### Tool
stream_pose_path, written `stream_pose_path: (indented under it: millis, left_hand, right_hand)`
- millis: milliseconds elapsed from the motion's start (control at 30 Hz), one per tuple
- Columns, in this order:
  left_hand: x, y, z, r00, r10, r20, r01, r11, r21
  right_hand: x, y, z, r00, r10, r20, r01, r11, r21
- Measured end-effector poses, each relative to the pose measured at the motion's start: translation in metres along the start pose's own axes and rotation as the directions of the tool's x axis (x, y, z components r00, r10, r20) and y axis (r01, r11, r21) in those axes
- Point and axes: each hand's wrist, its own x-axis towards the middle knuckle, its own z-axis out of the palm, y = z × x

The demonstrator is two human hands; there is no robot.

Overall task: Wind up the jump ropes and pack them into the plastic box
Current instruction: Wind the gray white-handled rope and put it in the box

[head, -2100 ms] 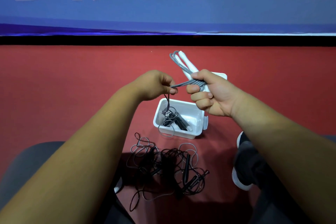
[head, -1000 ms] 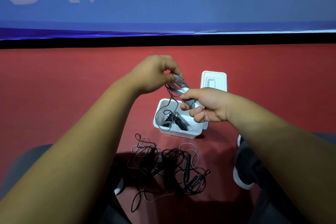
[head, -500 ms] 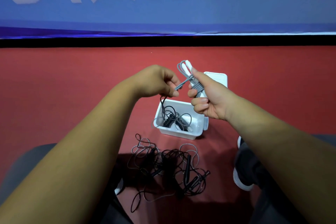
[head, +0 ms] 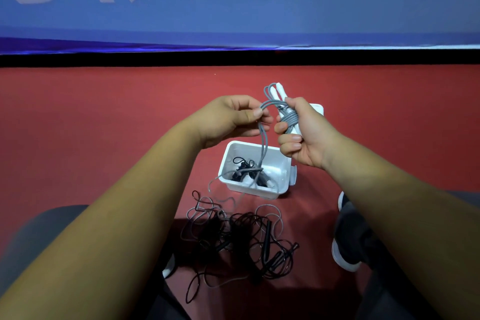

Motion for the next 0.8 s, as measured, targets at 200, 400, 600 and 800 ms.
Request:
stream_pose_path:
  millis: [200,400,600,800]
  left_hand:
    - [-0.002,0.005,-0.005,0.999,0.028,0.026,-0.036,0.943,0.331]
    - [0.000,0.003,-0.006,1.000,-0.024,-0.017,0.030,0.808,0.588]
    - [0.003,-0.008,-0.011,0.999,-0.026,-0.042,0.048,0.737,0.674]
    - [0.003,-0.016,-0.018,0.995,0.004,-0.095,0.054,0.798,0.601]
  right_hand:
    - [-0.006,-0.007,-0.002,0.998,0.000,0.057,-0.005,0.996,0.085]
    - [-0.011,-0.008,0.001,0.994,-0.002,0.108,-0.004,0.999,0.053]
    - [-0.016,-0.008,0.006,0.984,0.033,0.175,-0.023,0.998,-0.055]
    - [-0.026,-0.010,0.004,0.927,0.223,0.302,-0.170,0.967,-0.190]
